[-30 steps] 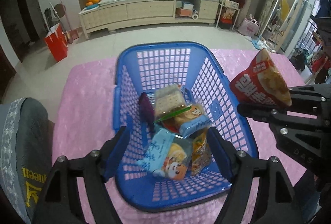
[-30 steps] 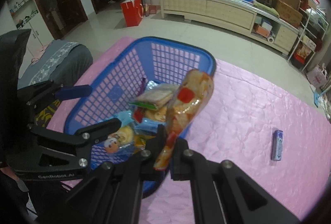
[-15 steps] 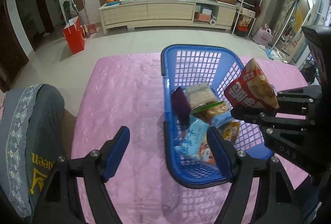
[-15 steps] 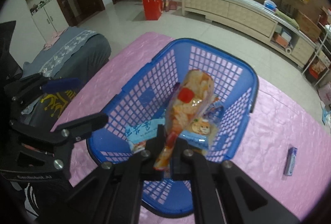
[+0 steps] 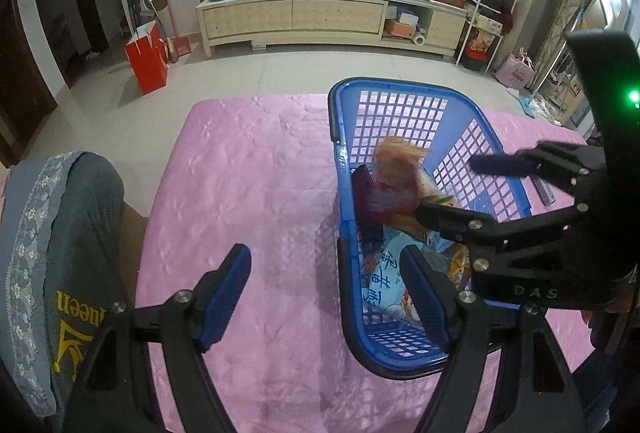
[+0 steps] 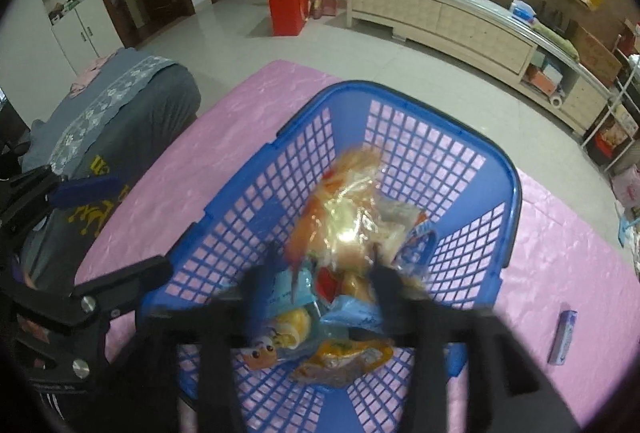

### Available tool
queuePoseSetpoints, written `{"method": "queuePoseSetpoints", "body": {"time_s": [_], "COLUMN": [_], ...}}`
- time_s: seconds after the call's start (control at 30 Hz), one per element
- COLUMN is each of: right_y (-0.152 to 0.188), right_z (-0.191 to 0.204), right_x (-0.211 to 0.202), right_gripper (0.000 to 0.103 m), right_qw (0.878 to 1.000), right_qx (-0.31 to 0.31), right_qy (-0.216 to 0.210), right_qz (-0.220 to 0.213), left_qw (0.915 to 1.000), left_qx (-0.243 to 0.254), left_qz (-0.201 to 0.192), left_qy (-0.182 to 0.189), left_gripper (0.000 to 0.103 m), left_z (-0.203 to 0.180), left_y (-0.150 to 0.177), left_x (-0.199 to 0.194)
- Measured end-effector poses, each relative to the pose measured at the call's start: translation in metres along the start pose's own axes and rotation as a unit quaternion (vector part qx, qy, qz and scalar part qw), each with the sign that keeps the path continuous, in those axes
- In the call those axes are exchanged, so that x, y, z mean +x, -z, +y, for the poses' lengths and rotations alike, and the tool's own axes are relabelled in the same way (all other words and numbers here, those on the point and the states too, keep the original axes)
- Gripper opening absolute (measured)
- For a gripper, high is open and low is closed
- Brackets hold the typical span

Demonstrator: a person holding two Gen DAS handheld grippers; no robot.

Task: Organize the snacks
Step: 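Open the left tool to drop the cracker pack while the right tool drops the red pack, then withdraw both tools and move the right tool toward the blue gum tube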

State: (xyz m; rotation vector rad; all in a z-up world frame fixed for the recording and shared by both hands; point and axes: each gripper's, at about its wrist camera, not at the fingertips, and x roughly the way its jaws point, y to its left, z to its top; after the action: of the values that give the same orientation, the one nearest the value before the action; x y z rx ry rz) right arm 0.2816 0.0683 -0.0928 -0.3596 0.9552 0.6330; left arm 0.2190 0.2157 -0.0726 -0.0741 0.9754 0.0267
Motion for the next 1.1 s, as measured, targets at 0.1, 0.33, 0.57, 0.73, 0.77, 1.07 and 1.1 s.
{"method": "queuePoseSetpoints", "body": {"time_s": [0.1,0.33,0.57,0.73,0.77,1.07,1.1], "right_y": [0.004,0.015,0.029,0.046,0.048,0.080,0.083], "right_z": [-0.004,-0.017,-0.040,-0.062,-0.066,-0.115,-0.121], "right_x": [-0.006,-0.024,-0.060,-0.093,-0.098,-0.136,-0.137], "right_gripper": [0.078,0.078,0.078,0.078,0.078,0.078,0.078], "right_qw": [1.000,1.000,0.998,0.996,0.996,0.989,0.989], "right_qx": [-0.001,0.015,0.047,0.066,0.070,0.110,0.115], "right_qy": [0.017,0.025,0.025,0.038,0.037,0.072,0.072], "right_qz": [-0.005,-0.003,-0.020,-0.046,-0.049,-0.059,-0.057], "left_qw": [1.0000,0.9999,0.9994,0.9985,0.9982,0.9948,0.9943], "left_qx": [-0.001,0.003,0.014,0.028,0.030,0.069,0.074], "left_qz": [0.001,-0.011,-0.029,-0.044,-0.047,-0.055,-0.054], "left_qy": [0.000,0.005,0.011,0.018,0.022,0.052,0.055], "left_gripper": [0.075,0.075,0.075,0.075,0.075,0.081,0.081], "left_z": [-0.003,-0.018,-0.044,-0.067,-0.074,-0.142,-0.150], "left_y": [0.002,0.002,-0.004,-0.012,-0.014,-0.024,-0.024], "left_x": [-0.002,-0.015,-0.035,-0.047,-0.049,-0.048,-0.046]}}
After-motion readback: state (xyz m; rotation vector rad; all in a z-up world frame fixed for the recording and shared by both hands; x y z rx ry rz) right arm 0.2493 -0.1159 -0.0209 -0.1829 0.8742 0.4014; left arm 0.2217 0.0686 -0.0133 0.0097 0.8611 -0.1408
